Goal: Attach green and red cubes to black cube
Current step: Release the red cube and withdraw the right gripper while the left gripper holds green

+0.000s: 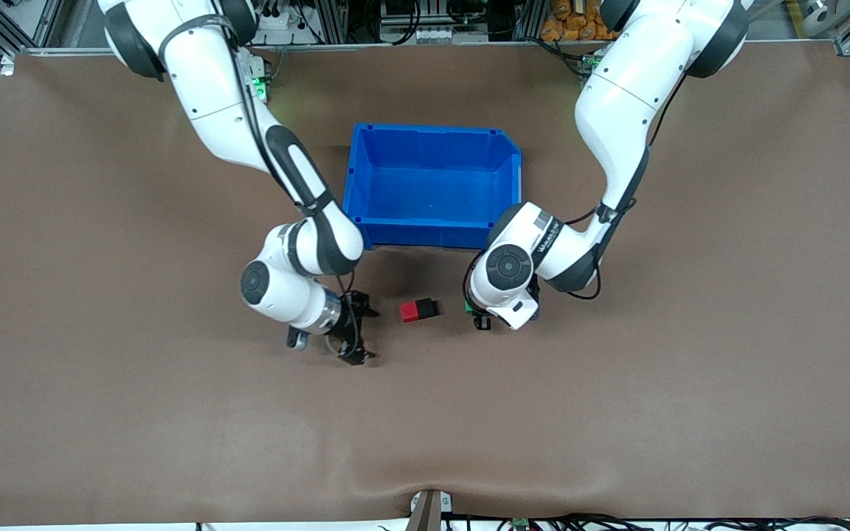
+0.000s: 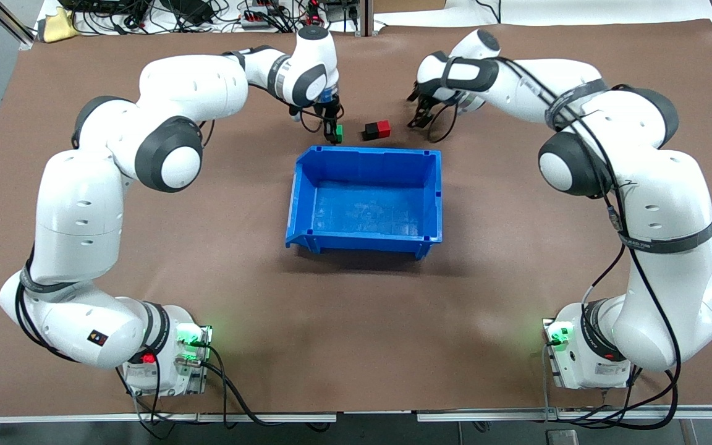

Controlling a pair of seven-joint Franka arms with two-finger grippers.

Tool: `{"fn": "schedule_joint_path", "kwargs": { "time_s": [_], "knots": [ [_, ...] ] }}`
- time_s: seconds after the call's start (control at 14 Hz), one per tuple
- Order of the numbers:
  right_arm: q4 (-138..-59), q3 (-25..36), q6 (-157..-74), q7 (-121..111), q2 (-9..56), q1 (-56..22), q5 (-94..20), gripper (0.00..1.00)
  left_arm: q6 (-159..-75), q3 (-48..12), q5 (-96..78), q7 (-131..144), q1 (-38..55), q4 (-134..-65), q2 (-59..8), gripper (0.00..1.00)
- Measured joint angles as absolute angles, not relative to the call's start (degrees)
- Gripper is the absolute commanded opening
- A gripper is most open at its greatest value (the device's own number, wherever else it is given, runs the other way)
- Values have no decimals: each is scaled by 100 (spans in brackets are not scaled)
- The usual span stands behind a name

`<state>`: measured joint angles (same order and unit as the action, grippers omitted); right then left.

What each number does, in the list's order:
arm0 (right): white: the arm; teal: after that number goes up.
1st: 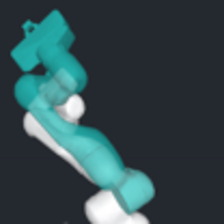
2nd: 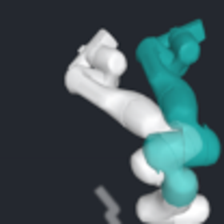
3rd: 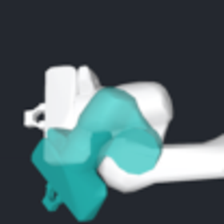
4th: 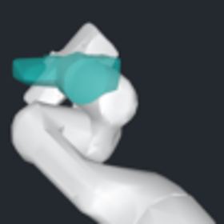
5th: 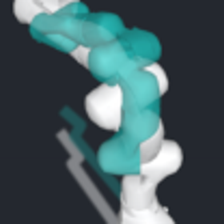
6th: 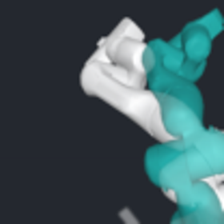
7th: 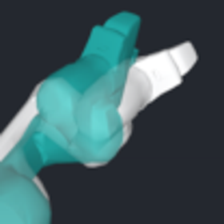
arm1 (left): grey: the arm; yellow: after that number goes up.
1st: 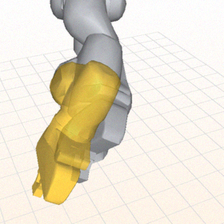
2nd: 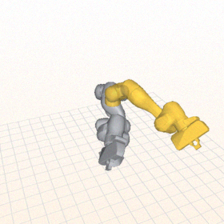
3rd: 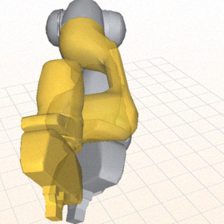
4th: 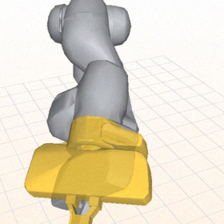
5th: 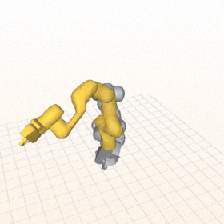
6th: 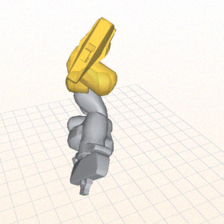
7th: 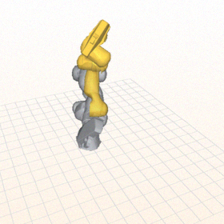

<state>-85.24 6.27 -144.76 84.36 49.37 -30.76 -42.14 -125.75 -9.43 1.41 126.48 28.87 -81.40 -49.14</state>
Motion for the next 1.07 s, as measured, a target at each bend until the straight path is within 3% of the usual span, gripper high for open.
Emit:
{"fn": "schedule_joint_path", "kwargs": {
  "time_s": [0.29, 0.79, 1.07],
  "knots": [
    [-8183, 740, -14149, 8275, 4731, -2568, -2812, 100, -12654, -943, 141, 13139, 3048, -8100, -4899, 0],
    [-7848, 821, -11000, 5748, 3259, -1313, -2189, 100, -13002, -945, 141, 13474, 3255, -8237, -4898, 0],
    [-7842, 819, -9557, 3486, 2440, -936, -1065, 100, -13402, -929, 141, 13519, 3301, -8258, -4906, 0]
  ]
}}
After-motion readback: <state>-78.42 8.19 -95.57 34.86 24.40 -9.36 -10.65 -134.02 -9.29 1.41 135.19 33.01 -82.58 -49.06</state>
